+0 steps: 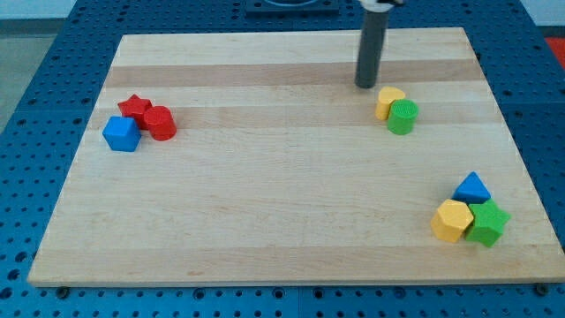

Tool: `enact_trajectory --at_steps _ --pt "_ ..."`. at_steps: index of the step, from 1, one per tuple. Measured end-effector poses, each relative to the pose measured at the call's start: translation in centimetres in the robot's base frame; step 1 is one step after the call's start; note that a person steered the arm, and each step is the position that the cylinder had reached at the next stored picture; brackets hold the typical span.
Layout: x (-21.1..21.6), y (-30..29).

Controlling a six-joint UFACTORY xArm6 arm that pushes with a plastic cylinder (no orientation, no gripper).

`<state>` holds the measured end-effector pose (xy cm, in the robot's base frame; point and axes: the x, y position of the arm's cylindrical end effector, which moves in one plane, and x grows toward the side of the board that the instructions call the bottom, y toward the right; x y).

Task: Separate the green circle from the heart

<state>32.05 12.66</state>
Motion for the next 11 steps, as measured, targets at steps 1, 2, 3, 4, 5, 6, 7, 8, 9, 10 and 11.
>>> enact_trajectory --at_steps 1,2,3,4,5,6,7,8,9,10,11 --pt "0.1 2.5" --pt "1.0 2.5" --pt "3.1 2.5" --pt "4.7 2.4" --pt "6.2 2.2" --pt "8.0 2.2" --pt "9.8 2.1" --pt "11.1 1.0" --pt "12.4 0.2" --pt "14.0 0.0" --pt "15.0 -1.1"
